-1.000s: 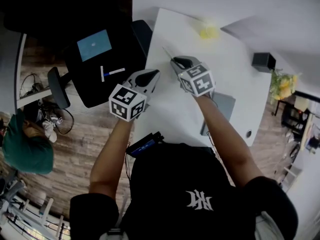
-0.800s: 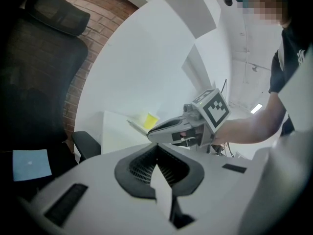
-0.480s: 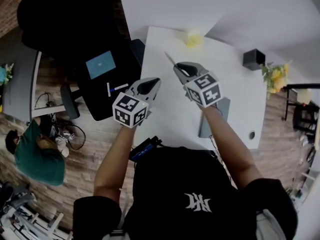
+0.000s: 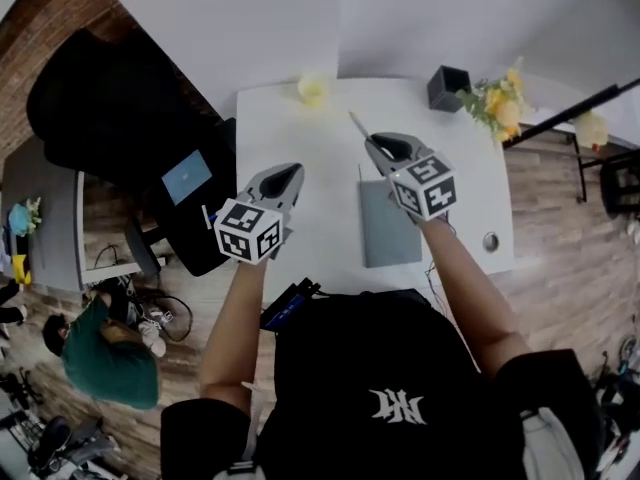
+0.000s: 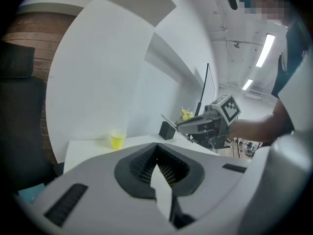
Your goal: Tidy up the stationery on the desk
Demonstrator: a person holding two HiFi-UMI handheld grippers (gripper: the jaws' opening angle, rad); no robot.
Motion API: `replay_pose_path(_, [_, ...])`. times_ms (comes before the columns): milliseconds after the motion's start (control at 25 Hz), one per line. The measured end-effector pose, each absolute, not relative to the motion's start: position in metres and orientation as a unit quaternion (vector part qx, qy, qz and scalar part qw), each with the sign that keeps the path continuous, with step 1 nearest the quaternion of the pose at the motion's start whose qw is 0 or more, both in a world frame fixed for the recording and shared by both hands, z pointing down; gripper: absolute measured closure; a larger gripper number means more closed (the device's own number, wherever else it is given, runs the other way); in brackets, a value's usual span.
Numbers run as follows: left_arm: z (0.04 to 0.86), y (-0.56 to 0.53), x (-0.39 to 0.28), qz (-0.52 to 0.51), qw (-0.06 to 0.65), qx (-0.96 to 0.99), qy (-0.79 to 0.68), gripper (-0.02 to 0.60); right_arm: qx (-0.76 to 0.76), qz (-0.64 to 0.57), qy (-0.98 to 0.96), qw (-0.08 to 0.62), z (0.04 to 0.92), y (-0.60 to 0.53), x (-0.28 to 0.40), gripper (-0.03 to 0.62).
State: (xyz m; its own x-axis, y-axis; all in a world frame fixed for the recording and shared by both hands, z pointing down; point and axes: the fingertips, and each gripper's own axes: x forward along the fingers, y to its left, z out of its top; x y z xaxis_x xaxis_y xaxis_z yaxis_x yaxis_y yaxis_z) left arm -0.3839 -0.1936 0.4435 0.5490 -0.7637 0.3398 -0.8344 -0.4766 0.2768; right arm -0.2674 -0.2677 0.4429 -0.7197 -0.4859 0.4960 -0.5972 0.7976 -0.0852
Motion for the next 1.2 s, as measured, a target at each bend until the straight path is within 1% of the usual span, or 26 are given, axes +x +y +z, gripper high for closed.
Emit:
replay_pose_path(240, [0.444,-0.188,-0.332,0.093,0.216,0.852,-0.467,0.578,0.346,0.145,-0.901,0.216,0.447,-0.264,-0.156,0.528])
replay_pose_path(520, [0.475,-0.161,-0.284,0.116,0.250,0.844,-0.460,0.578,0.378,0.181,-0.884,0.207,0.468,-0.249,-0.069,0.528])
replay_pose_path(760, [0.502,-0.137,-0.262,0.140,0.271,0.828,-0.471,0.578,0.371,0.235,-0.874,0.208,0.509,-0.225,-0.043,0.528])
replay_pose_path(1040, [0.527,-0.124,-0.246,0.159,0.296,0.817,-0.470,0.578,0.364,0.301,-0.855,0.215,0.562,-0.197,-0.042,0.528])
replay_pose_path(1200, [0.538,-0.127,-0.241,0.158,0.304,0.816,-0.466,0.578,0.373,0.374,-0.828,0.189,0.588,-0.177,-0.045,0.528])
